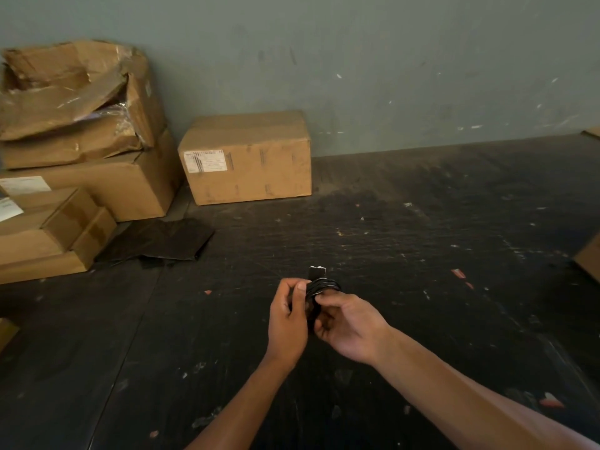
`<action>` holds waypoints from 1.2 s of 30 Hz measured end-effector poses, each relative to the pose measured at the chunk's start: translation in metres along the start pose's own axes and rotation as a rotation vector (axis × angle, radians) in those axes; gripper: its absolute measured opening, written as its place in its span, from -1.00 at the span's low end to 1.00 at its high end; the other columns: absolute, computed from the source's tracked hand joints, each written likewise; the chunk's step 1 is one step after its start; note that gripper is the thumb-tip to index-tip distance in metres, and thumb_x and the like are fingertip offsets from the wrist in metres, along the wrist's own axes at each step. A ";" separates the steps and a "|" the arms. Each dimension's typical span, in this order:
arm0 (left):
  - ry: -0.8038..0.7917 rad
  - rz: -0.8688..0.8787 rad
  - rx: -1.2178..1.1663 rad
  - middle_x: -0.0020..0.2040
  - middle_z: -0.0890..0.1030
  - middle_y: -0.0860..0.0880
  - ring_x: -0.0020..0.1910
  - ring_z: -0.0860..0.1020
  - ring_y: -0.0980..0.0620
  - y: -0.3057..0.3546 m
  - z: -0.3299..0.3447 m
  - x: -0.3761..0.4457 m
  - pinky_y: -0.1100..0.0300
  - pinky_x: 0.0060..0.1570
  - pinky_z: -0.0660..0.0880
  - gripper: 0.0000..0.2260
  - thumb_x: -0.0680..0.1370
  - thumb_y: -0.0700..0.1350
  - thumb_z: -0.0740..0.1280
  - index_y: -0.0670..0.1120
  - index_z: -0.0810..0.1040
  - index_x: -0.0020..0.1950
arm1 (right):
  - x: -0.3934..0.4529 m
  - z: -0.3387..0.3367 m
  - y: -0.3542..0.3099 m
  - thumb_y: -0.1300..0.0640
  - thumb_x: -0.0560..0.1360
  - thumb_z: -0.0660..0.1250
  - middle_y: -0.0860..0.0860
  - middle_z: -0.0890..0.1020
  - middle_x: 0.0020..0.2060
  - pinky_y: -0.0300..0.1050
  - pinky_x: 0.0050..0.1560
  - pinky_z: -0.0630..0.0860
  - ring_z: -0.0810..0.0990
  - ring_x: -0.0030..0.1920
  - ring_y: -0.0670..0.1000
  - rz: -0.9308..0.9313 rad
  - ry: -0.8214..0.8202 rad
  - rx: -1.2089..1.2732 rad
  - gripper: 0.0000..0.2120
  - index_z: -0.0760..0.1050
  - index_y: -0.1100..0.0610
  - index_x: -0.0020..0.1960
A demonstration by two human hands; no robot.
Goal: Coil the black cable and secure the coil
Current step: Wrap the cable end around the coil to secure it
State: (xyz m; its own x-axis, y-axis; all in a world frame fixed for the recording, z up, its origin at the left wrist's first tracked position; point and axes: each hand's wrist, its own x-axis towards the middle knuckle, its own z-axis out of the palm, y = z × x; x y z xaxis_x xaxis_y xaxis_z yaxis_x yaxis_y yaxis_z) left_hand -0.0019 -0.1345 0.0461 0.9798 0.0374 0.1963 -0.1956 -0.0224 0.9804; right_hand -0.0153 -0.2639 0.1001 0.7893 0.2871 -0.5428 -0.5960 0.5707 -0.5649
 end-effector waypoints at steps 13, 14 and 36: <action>-0.047 -0.210 -0.117 -0.43 0.47 0.11 -0.41 0.40 0.20 -0.004 -0.001 0.004 0.25 -0.32 0.42 -0.82 0.66 -0.11 0.22 -0.13 0.53 -0.08 | 0.005 -0.005 -0.007 0.42 0.54 0.23 0.16 0.62 -0.09 -0.16 -0.18 0.52 0.57 -0.14 0.03 -0.025 0.156 -0.069 -0.79 0.57 0.28 0.10; -0.043 -0.200 -0.115 -0.43 0.44 0.11 -0.42 0.37 0.20 -0.002 -0.001 0.004 0.29 -0.36 0.39 -0.83 0.66 -0.12 0.22 -0.13 0.53 -0.08 | 0.004 -0.005 -0.008 0.41 0.54 0.25 0.17 0.62 -0.06 -0.16 -0.18 0.54 0.58 -0.13 0.04 -0.028 0.160 -0.087 -0.79 0.56 0.30 0.13; -0.011 -0.149 -0.062 -0.32 0.62 0.22 -0.34 0.53 0.33 0.021 -0.005 0.004 0.45 -0.34 0.43 -0.79 0.65 -0.21 0.23 -0.10 0.65 0.13 | -0.008 -0.012 -0.026 0.17 0.57 0.34 -0.14 0.61 -0.15 -0.40 -0.22 0.51 0.59 -0.14 -0.30 -0.784 0.145 -1.261 -0.81 0.57 0.03 0.16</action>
State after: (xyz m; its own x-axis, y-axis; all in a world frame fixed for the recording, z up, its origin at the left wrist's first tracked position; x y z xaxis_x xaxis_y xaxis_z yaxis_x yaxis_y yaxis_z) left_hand -0.0025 -0.1302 0.0672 0.9985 0.0252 0.0484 -0.0495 0.0440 0.9978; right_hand -0.0074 -0.2903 0.1115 0.9850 0.1098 0.1328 0.1704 -0.5061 -0.8455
